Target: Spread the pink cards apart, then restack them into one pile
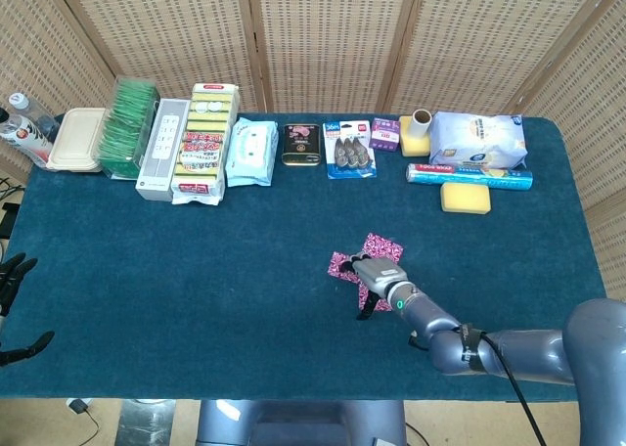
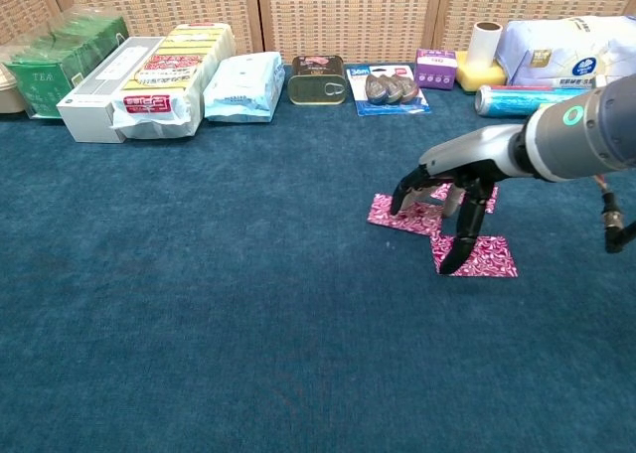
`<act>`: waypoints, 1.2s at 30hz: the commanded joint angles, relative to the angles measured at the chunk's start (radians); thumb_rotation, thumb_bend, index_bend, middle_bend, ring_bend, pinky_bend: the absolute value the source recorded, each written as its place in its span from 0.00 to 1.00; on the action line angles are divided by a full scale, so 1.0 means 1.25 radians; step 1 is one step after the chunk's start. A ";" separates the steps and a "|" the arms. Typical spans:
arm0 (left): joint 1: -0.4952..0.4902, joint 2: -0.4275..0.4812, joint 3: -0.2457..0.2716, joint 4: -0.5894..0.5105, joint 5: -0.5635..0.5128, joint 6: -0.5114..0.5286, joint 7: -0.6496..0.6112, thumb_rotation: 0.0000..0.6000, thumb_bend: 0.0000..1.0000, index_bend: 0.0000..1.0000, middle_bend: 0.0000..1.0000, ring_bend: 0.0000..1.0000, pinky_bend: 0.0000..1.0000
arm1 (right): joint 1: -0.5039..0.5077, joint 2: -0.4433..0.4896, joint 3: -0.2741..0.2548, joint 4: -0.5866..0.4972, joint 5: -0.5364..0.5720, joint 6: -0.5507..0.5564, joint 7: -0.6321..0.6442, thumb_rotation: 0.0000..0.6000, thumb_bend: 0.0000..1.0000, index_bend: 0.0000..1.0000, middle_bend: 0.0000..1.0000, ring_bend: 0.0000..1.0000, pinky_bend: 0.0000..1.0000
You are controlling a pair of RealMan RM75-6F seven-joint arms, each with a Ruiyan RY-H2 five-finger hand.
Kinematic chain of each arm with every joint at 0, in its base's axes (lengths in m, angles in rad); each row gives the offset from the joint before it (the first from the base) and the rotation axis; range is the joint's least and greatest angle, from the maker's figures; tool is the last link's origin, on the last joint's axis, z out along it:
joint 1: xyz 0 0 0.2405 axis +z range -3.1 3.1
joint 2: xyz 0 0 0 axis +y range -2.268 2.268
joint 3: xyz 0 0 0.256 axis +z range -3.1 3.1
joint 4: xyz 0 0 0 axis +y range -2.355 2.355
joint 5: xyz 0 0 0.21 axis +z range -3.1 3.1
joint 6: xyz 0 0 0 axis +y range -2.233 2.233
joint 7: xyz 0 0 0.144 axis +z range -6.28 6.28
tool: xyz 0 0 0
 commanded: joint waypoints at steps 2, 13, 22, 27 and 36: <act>0.001 0.001 0.001 0.001 0.003 0.002 -0.003 1.00 0.21 0.00 0.00 0.00 0.06 | 0.026 -0.020 -0.003 -0.018 0.030 0.021 -0.017 0.96 0.00 0.15 0.12 0.00 0.18; 0.004 0.004 0.001 0.008 0.008 0.008 -0.019 1.00 0.21 0.00 0.00 0.00 0.06 | 0.052 -0.033 0.016 -0.051 0.043 0.070 -0.027 0.96 0.00 0.15 0.12 0.00 0.18; 0.004 0.004 0.002 0.008 0.011 0.010 -0.020 1.00 0.21 0.00 0.00 0.00 0.06 | 0.043 -0.006 0.023 -0.097 0.016 0.113 -0.030 0.95 0.00 0.15 0.11 0.00 0.18; 0.002 0.003 0.002 0.007 0.011 0.006 -0.015 1.00 0.21 0.00 0.00 0.00 0.06 | 0.009 0.001 0.026 -0.112 -0.057 0.184 -0.034 0.95 0.00 0.15 0.05 0.00 0.18; 0.001 -0.001 0.003 0.002 0.010 0.003 0.001 1.00 0.21 0.00 0.00 0.00 0.06 | -0.105 -0.091 0.017 -0.027 -0.131 0.469 -0.115 0.96 0.04 0.15 0.00 0.00 0.14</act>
